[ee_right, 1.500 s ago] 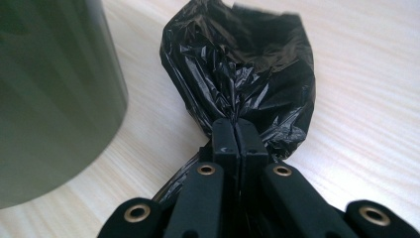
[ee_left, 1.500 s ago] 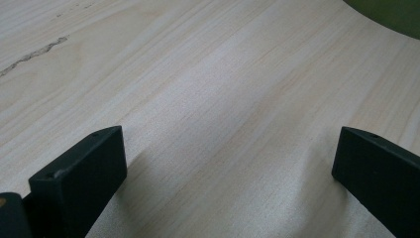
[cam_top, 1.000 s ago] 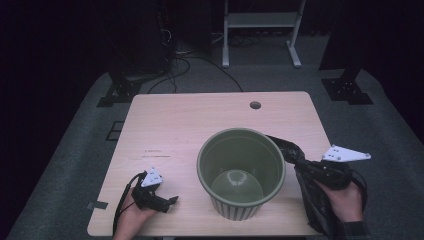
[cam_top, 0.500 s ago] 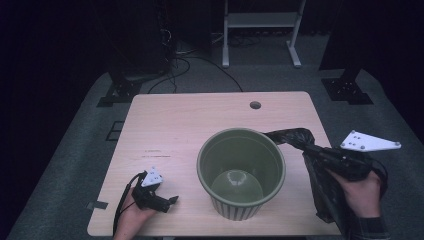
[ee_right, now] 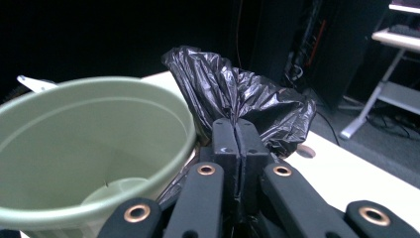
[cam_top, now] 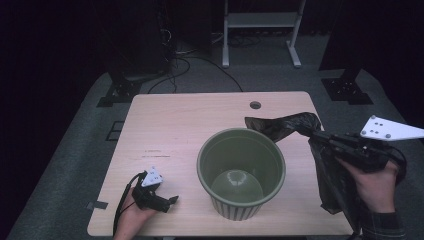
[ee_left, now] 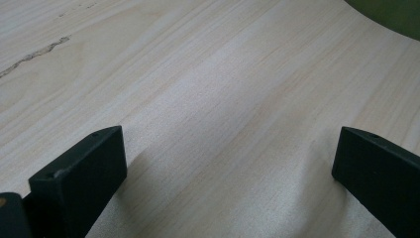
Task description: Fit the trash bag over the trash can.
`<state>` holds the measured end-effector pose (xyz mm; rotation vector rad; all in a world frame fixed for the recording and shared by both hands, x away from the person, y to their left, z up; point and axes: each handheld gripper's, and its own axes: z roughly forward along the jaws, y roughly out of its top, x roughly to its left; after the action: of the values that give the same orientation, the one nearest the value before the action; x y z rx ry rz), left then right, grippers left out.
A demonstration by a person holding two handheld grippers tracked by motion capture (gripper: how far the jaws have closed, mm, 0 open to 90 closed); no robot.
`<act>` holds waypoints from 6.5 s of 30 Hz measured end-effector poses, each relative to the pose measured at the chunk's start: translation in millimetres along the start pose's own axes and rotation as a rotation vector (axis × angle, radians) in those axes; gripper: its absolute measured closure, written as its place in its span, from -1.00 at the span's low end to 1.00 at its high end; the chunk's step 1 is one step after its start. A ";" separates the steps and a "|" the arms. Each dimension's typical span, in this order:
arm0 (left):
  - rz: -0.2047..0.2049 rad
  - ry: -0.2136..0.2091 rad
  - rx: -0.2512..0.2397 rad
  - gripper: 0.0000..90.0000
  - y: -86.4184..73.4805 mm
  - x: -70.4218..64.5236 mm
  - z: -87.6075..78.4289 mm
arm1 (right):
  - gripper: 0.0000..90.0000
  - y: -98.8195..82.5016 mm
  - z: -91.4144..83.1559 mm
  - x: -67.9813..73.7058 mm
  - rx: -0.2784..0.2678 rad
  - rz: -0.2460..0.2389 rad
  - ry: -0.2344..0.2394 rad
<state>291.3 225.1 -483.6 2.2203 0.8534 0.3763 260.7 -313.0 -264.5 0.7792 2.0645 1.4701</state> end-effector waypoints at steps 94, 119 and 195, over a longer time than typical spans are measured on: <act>-0.001 -0.002 -0.003 -1.00 0.5 -1.3 0.6 | -0.27 5.3 72.1 53.9 0.119 -0.105 0.257; 0.000 -0.010 -0.005 -1.00 0.3 -1.4 0.3 | -0.24 -55.0 5.2 42.0 0.114 -0.005 0.221; 0.292 -0.391 -0.474 -0.17 185.9 -55.1 -62.5 | 1.00 11.5 102.8 66.0 0.139 -0.120 0.416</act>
<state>306.5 123.1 -308.0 1.8774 0.2011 0.2347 284.4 -195.1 -288.7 0.4115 2.4927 1.5331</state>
